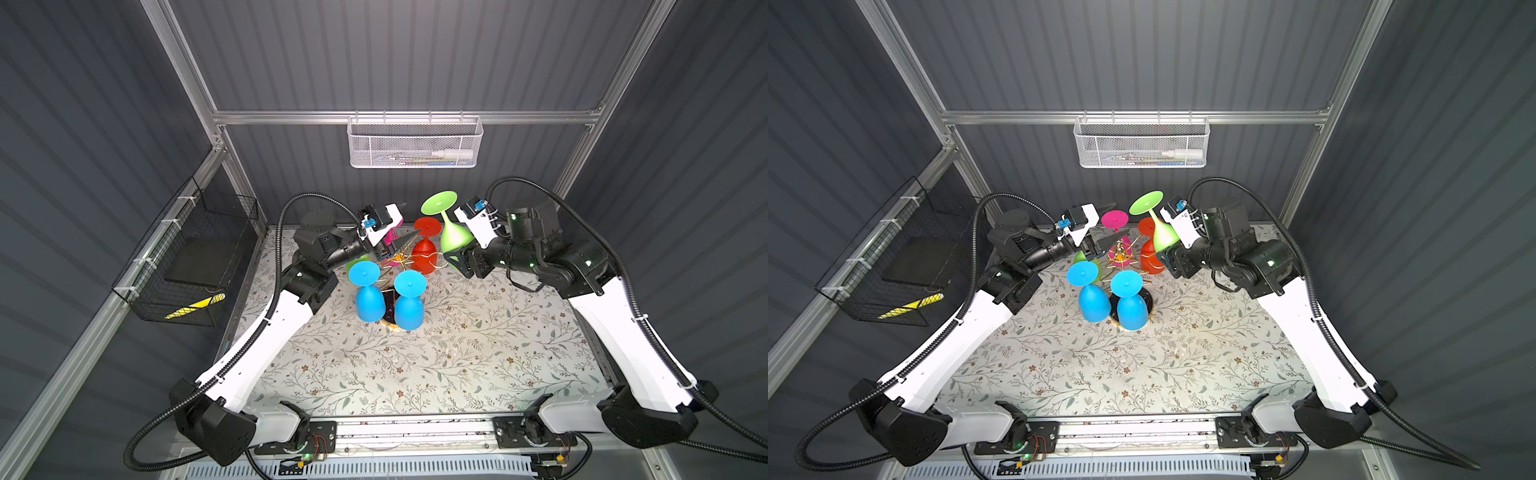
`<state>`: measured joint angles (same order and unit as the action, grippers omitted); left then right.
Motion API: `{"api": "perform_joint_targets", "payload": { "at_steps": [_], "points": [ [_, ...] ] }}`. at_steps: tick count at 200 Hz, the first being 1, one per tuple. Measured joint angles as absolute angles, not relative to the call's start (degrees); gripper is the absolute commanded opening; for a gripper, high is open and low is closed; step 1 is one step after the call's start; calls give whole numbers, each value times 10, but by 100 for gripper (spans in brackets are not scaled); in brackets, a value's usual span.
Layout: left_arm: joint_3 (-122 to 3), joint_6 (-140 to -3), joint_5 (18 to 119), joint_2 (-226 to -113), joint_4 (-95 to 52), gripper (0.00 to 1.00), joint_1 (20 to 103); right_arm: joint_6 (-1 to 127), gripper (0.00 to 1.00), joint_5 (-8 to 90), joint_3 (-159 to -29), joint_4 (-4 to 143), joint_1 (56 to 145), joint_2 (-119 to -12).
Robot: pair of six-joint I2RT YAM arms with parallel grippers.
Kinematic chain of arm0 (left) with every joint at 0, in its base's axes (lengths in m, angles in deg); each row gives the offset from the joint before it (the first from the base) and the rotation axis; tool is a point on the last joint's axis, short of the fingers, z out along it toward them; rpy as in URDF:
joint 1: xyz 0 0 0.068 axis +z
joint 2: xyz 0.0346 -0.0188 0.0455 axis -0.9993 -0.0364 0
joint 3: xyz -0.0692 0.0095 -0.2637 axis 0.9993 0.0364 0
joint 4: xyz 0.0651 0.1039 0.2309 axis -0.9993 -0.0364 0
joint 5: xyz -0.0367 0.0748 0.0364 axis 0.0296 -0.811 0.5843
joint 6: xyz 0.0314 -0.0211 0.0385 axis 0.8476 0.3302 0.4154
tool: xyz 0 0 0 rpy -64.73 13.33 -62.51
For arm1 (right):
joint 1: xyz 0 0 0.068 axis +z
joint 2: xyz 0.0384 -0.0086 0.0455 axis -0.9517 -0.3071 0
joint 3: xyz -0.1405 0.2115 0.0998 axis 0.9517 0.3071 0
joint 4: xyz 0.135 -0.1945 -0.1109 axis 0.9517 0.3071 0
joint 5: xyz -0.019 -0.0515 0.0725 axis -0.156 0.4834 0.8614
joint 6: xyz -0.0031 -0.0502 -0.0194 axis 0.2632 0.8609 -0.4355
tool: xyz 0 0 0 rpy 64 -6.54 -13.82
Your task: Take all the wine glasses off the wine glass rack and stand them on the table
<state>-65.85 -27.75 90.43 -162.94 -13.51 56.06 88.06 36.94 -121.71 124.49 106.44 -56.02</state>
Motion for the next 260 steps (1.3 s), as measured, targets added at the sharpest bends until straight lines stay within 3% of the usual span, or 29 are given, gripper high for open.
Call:
{"api": "perform_joint_targets", "payload": {
  "at_steps": [98, 206, 226, 241, 260],
  "points": [
    [-652, -247, 903, -1629, -98, 54, 559, 870, 61, 366, -1270, 1289, 1102, -609],
    [-640, -234, 902, -1630, -92, 21, 557, 849, 63, 372, -1283, 1304, 1119, -627],
    [-636, -232, 900, -1630, -90, 14, 557, 844, 68, 374, -1283, 1305, 1119, -627],
    [-636, -225, 892, -1630, -92, 0, 557, 836, 73, 377, -1284, 1303, 1119, -627],
    [-630, -217, 871, -1630, -97, 0, 563, 824, 79, 381, -1287, 1298, 1119, -619]
  ]
}}
